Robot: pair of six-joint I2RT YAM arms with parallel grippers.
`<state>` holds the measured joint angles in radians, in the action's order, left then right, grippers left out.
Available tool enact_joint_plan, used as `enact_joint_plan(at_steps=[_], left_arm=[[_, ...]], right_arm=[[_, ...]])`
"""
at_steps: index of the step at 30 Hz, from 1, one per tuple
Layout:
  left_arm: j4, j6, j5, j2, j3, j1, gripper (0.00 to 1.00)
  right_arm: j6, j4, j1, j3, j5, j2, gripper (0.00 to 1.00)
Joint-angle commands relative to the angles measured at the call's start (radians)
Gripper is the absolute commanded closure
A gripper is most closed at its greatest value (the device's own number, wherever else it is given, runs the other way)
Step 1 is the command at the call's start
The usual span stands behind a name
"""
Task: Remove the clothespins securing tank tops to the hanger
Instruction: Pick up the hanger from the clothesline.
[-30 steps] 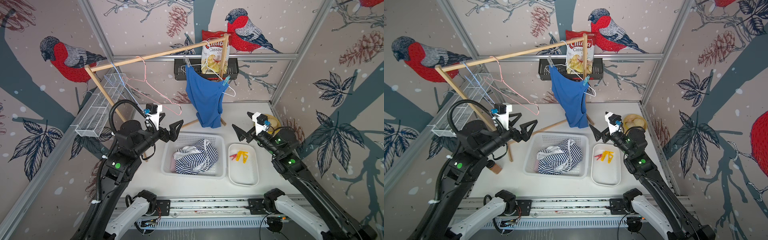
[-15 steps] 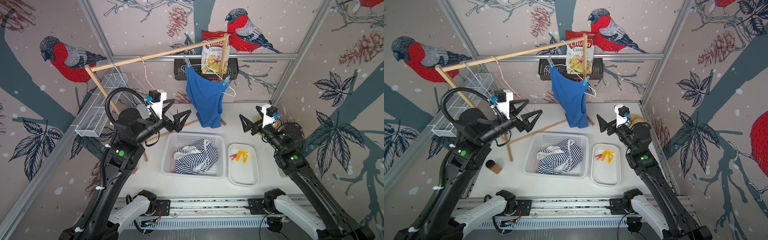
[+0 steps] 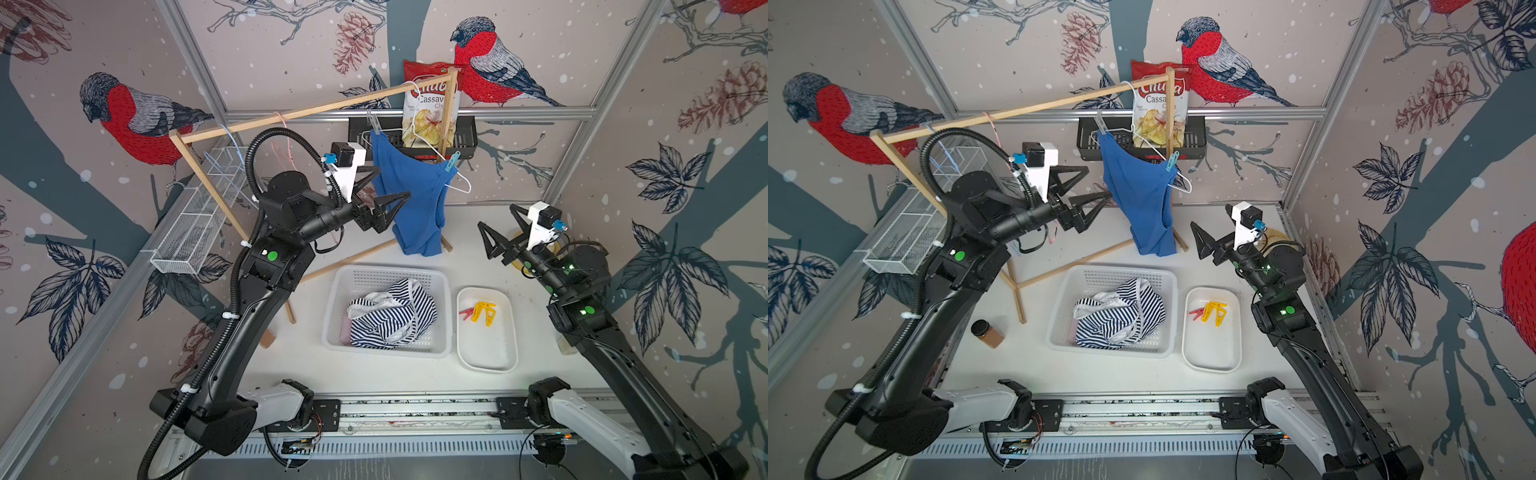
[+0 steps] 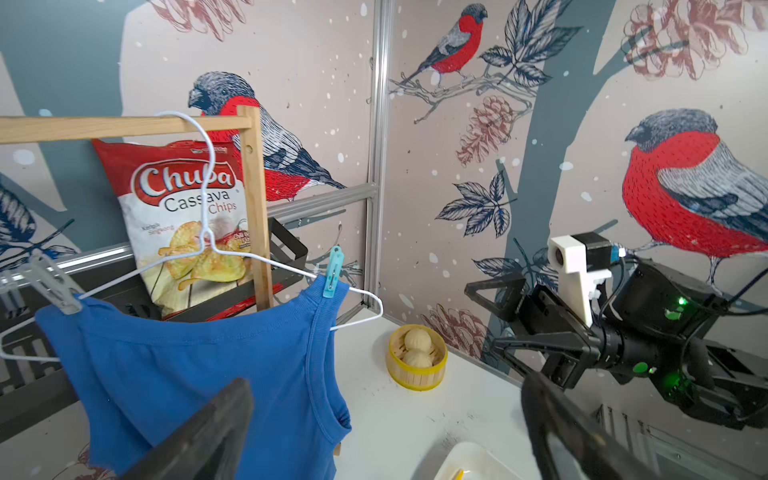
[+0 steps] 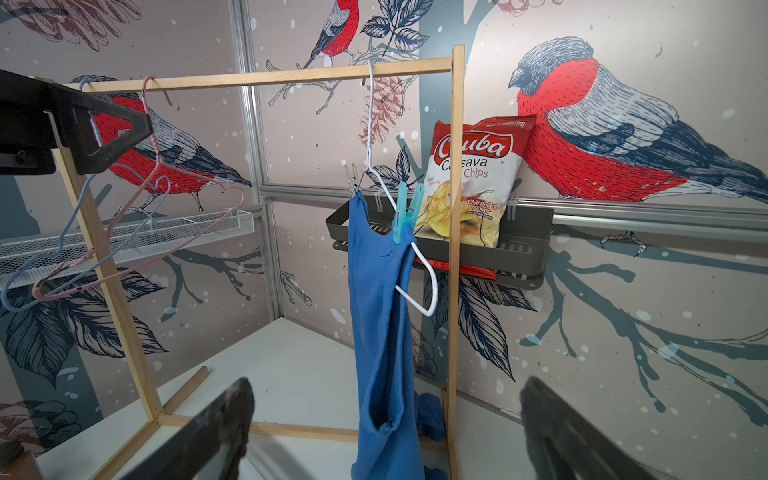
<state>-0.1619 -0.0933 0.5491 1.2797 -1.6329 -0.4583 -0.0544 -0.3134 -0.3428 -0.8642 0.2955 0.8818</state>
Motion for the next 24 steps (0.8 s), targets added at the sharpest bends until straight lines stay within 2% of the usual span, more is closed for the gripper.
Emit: enact_joint_plan(at_steps=[1,6,9,12,18,24], left_arm=[[0.072,0.024,-0.003,0.035,-0.016,-0.014,0.01],[0.108,-0.022,-0.057,0.084,0.001,-0.067,0.01],[0.067,0.01,-0.162,0.094,0.013,-0.111,0.01],[0.084,-0.022,-0.254,0.088,0.056,-0.142,0.01],[0.16,-0.082,-0.312,0.043,0.178,-0.151,0.01],[0.223,-0.101,-0.264,0.013,0.308,-0.151,0.01]], right_arm=[[-0.07,-0.064,0.001,-0.027,-0.047,0.014,0.0],[-0.128,-0.022,0.003,-0.116,-0.055,0.067,0.0],[-0.157,0.024,0.002,-0.165,-0.055,0.088,0.0],[-0.171,0.084,0.003,-0.221,-0.055,0.114,0.0],[-0.154,0.163,0.006,-0.333,-0.084,0.208,0.0],[-0.105,0.132,0.006,-0.41,-0.022,0.356,0.01]])
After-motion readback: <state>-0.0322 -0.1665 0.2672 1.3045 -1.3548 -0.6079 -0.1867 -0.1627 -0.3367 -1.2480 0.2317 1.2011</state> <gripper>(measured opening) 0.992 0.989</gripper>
